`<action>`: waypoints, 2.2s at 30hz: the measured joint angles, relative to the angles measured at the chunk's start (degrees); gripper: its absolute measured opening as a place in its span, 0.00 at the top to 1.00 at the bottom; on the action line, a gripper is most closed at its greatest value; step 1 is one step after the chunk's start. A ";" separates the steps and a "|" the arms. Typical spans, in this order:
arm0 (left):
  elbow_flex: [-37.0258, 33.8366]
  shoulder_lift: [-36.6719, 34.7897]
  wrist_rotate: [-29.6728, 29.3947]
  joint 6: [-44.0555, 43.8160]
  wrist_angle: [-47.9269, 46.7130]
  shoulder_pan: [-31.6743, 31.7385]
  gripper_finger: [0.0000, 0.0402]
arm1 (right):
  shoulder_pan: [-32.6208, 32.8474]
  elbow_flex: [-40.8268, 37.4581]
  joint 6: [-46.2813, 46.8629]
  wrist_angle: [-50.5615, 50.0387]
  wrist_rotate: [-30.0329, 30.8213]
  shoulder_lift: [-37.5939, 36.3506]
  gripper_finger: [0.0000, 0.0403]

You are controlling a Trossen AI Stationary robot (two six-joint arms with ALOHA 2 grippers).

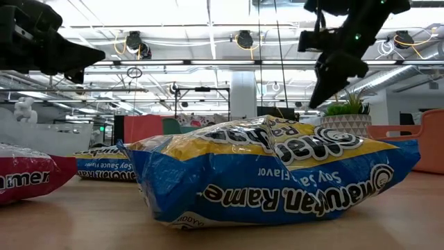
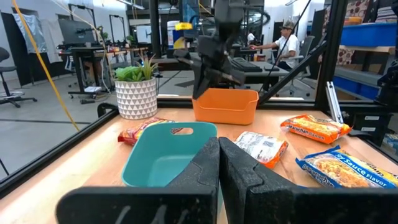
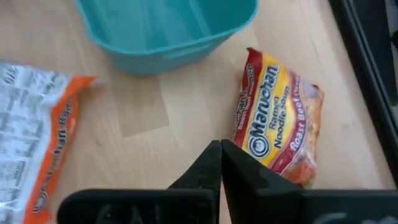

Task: Sort Maruchan noodles
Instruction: Put the top red noodle pack into the transparent bin

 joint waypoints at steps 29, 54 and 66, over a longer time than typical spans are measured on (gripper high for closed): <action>0.00 0.00 0.00 -2.13 0.33 0.00 0.99 | 0.26 -9.83 -7.49 9.25 4.30 8.18 0.57; 0.00 0.00 0.00 -1.99 0.33 0.00 0.99 | -4.36 -17.81 -12.44 22.02 7.18 8.21 0.69; 0.00 0.00 -0.02 -0.69 0.35 0.00 0.99 | -4.36 -17.81 -13.89 27.13 7.12 8.21 0.99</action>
